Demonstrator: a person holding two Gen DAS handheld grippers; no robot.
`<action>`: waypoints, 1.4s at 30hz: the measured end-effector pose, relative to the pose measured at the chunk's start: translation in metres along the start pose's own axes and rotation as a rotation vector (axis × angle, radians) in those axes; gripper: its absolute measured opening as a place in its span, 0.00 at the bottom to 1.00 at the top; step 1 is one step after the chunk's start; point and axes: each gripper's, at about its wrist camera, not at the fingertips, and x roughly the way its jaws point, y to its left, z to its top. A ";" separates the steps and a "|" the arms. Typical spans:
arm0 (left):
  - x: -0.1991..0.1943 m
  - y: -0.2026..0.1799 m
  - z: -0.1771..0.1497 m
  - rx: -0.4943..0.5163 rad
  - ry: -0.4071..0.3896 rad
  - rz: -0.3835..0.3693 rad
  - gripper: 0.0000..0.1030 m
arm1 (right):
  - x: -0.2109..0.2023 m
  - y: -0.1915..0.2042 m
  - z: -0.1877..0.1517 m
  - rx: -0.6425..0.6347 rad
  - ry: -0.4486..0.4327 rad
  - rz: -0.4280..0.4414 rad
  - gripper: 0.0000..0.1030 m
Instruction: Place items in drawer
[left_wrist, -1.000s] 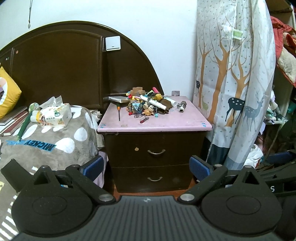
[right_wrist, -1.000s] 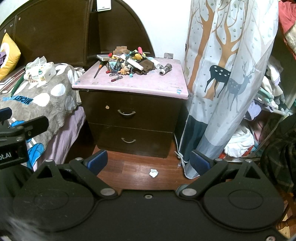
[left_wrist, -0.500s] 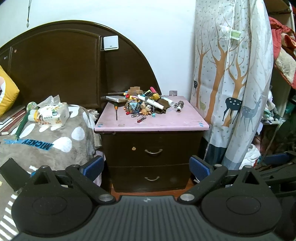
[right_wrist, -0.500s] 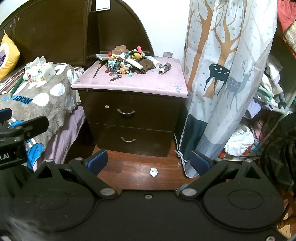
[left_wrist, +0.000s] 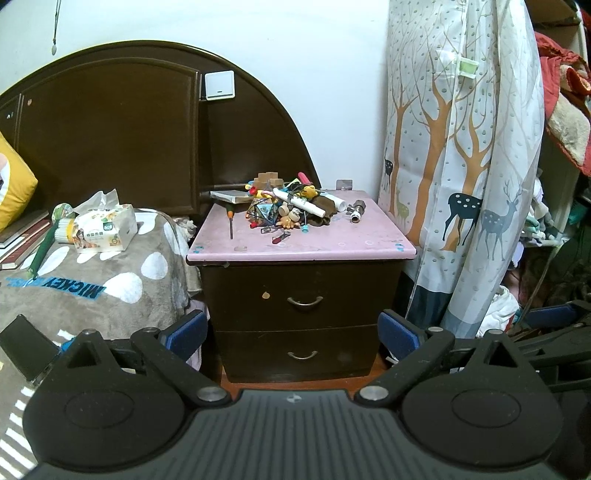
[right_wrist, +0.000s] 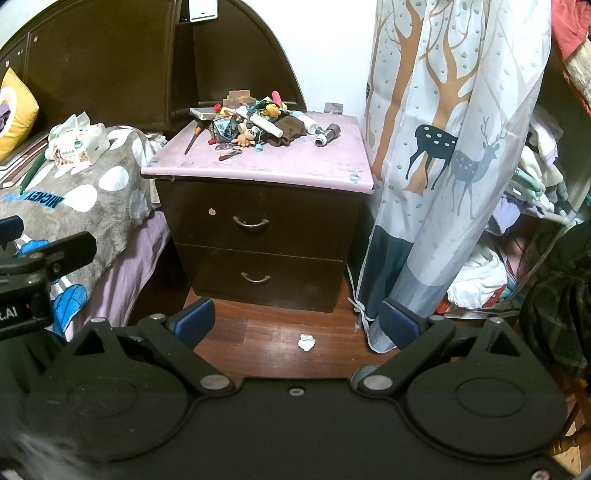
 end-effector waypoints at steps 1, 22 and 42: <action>0.000 0.000 0.000 0.001 0.000 0.000 0.97 | 0.000 -0.001 0.001 0.001 0.000 0.000 0.94; 0.040 0.013 0.028 -0.022 -0.011 -0.020 0.97 | 0.032 -0.002 0.021 -0.026 -0.015 0.029 0.94; 0.214 0.060 0.038 -0.201 0.003 -0.067 1.00 | 0.182 0.008 0.055 -0.494 -0.102 0.060 0.99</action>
